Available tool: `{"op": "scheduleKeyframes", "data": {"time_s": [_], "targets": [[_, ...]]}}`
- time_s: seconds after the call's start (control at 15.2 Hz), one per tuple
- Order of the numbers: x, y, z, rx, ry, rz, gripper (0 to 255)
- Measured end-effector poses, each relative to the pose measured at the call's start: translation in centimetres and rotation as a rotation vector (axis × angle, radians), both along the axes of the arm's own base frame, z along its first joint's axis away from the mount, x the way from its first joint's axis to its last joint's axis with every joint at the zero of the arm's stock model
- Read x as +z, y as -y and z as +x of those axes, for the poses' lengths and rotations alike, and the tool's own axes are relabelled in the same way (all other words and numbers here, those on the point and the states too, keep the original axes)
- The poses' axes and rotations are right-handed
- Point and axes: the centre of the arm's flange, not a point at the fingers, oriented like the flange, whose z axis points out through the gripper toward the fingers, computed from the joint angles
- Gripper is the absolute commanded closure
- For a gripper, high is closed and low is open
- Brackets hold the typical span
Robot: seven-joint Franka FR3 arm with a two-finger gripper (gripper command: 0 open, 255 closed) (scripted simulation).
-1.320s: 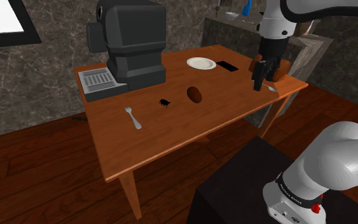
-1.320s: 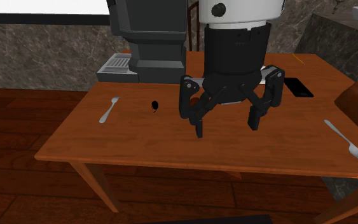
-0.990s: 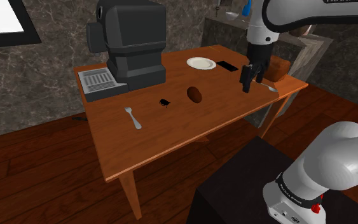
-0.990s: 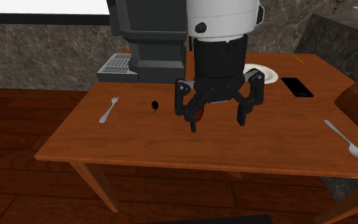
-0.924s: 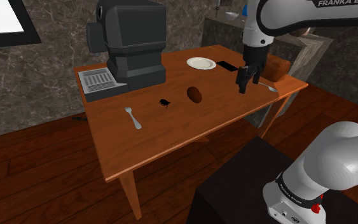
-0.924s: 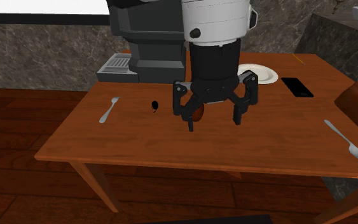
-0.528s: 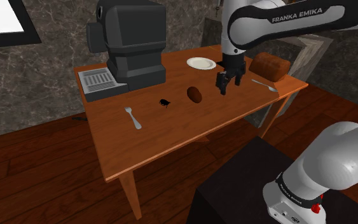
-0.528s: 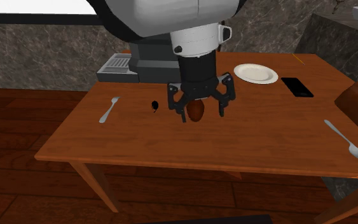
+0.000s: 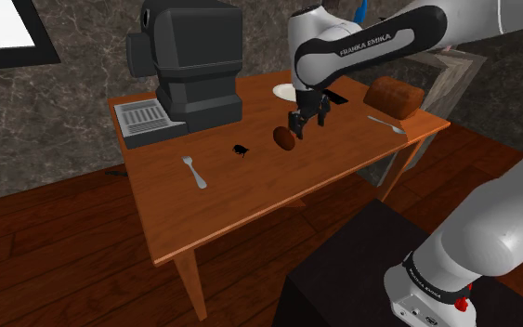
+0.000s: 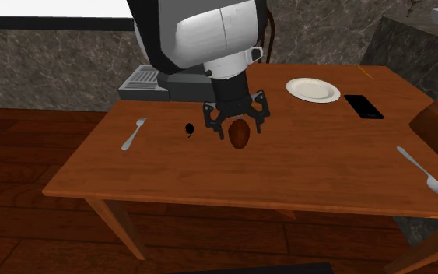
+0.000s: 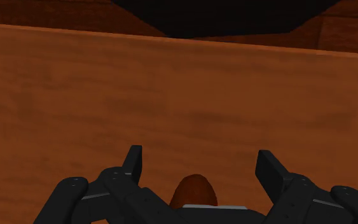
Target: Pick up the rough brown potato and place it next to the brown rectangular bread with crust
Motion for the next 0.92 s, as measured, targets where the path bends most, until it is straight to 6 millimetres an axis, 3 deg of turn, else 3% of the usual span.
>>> {"op": "scheduleKeyframes", "data": {"time_s": [0.59,0.92], "targets": [[-6.6,-0.8,10.6,-0.057,0.031,-0.084,0],[-8.6,-0.1,11.6,-0.065,0.035,-0.095,0]]}}
